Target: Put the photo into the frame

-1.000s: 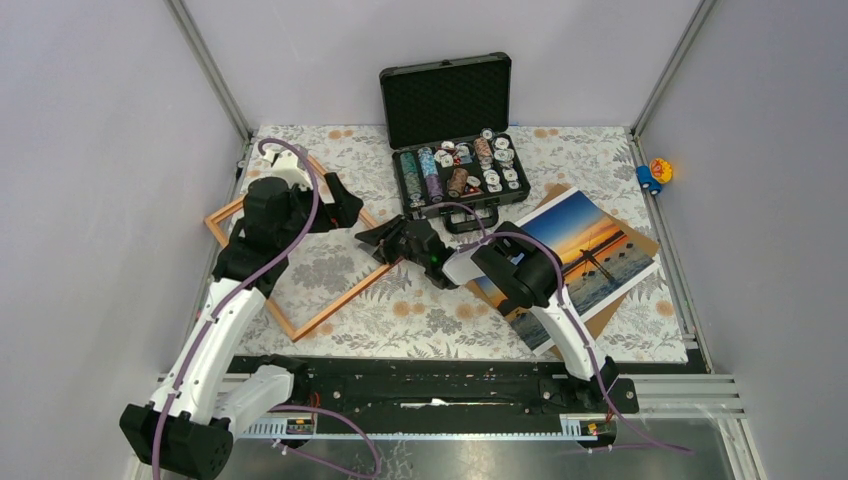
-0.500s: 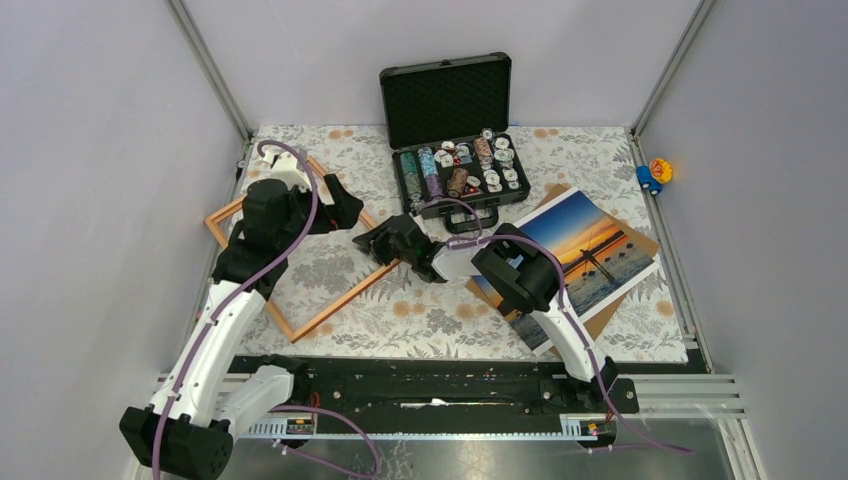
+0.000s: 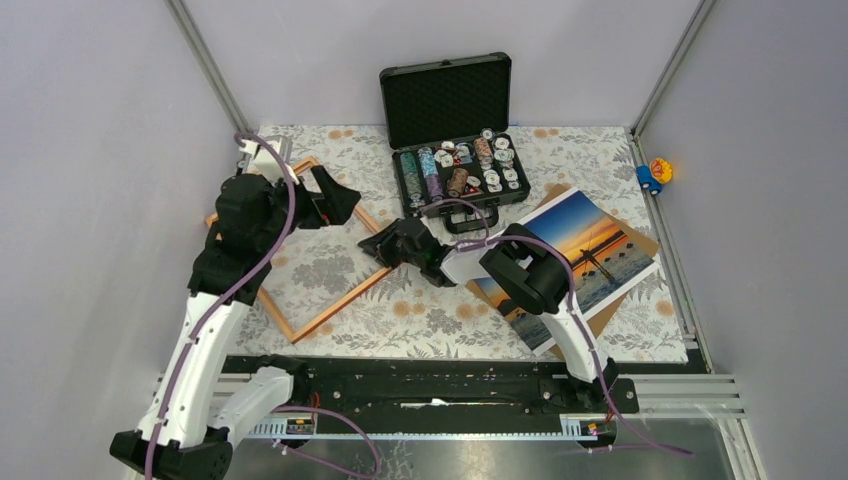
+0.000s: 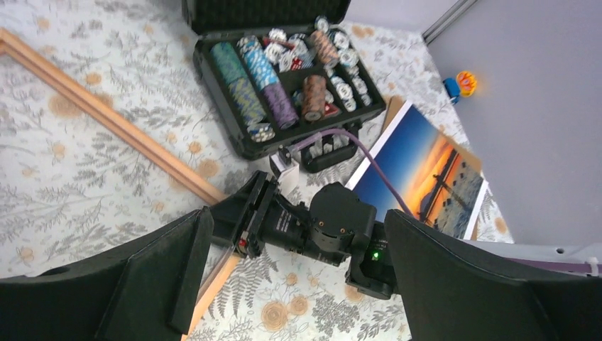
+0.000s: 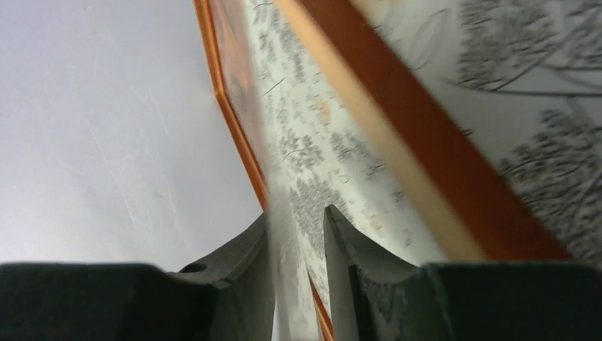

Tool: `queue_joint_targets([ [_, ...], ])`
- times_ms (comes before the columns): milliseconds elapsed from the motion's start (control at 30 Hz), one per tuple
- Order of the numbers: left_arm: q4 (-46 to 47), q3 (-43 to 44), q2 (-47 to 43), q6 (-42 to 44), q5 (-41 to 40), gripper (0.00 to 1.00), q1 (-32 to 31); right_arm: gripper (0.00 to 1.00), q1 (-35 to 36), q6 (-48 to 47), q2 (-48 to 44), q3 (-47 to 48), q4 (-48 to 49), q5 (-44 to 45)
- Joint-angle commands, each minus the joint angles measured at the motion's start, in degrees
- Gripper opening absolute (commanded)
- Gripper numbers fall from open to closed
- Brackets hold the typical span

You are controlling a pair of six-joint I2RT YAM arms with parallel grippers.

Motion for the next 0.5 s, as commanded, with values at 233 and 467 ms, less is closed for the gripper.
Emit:
queue_joint_targets([
  [233, -0.47, 4.1, -1.78, -0.4, 0.44, 0.99, 0.22, 0.58, 0.19, -5.17, -8.55, -4.03, 2.95, -1.54],
  [467, -0.45, 2.74, -1.62, -0.02, 0.15, 0.99, 0.22, 0.76, -0.23, -7.49, -15.05, -12.37, 1.74, -0.17],
])
